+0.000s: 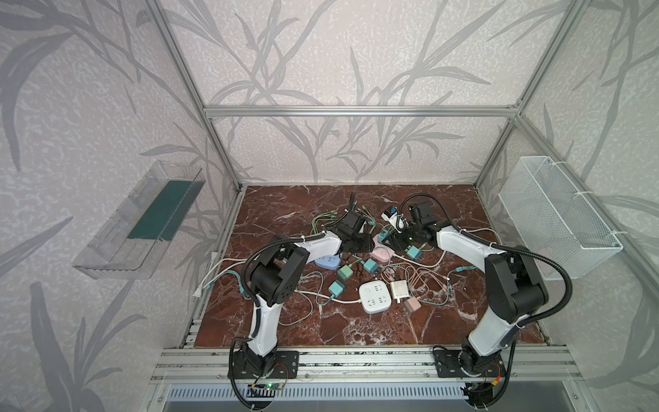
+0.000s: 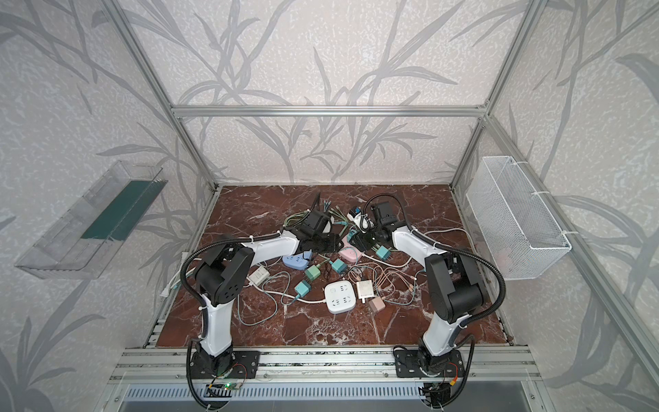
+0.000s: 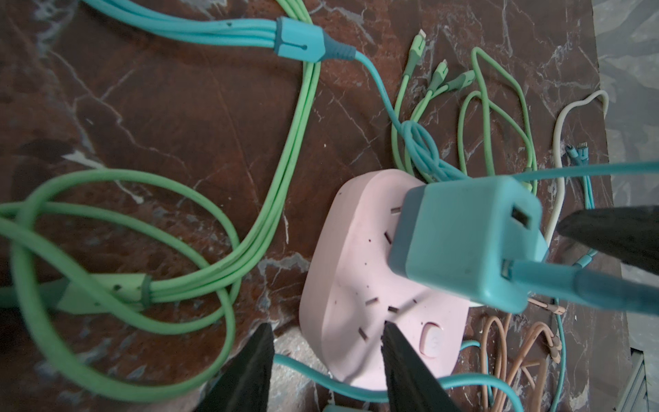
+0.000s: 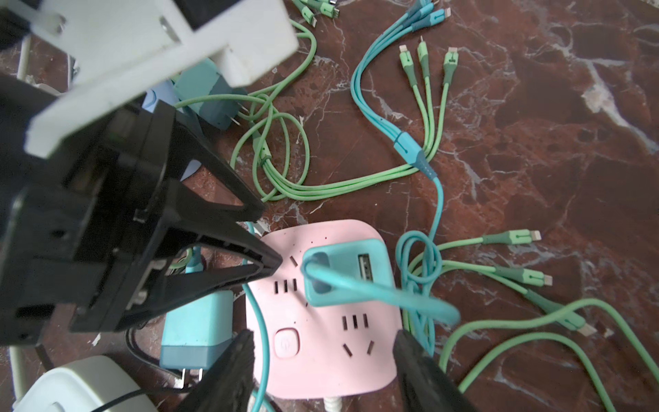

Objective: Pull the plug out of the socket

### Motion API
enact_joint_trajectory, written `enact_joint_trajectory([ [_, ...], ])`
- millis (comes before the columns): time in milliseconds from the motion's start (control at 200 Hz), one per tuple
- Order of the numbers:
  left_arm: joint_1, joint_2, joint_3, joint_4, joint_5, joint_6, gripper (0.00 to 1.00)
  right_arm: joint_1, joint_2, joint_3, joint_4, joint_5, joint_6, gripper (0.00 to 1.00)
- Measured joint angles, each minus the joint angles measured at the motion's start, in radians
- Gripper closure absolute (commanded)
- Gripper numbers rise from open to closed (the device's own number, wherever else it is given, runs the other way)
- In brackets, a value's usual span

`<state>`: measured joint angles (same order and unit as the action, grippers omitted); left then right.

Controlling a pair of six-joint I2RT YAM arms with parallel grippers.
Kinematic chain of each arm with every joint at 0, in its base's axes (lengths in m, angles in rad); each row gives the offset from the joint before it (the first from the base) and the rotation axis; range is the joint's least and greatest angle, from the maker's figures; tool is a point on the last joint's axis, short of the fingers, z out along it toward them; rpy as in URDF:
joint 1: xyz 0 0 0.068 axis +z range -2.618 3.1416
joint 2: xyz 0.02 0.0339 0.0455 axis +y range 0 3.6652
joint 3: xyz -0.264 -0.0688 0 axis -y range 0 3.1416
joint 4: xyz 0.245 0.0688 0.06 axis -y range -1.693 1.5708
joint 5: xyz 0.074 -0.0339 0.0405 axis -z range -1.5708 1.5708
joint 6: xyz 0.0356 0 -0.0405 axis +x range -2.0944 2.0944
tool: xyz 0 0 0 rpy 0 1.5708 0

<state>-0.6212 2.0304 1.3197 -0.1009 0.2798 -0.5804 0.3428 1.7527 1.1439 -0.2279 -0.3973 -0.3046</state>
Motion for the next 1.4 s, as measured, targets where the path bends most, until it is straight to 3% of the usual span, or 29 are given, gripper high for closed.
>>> enact_joint_trajectory([
  [475,0.000,0.042,0.034,-0.003,0.031,-0.002,0.49,0.014,0.098,0.078,0.000,0.015,-0.014,0.38],
  [900,0.001,0.042,0.035,-0.005,0.044,-0.007,0.50,0.031,0.142,0.138,-0.071,0.067,-0.072,0.47],
  [1400,0.001,0.059,0.071,-0.047,0.055,-0.023,0.50,0.047,0.159,0.162,-0.097,0.082,-0.105,0.73],
])
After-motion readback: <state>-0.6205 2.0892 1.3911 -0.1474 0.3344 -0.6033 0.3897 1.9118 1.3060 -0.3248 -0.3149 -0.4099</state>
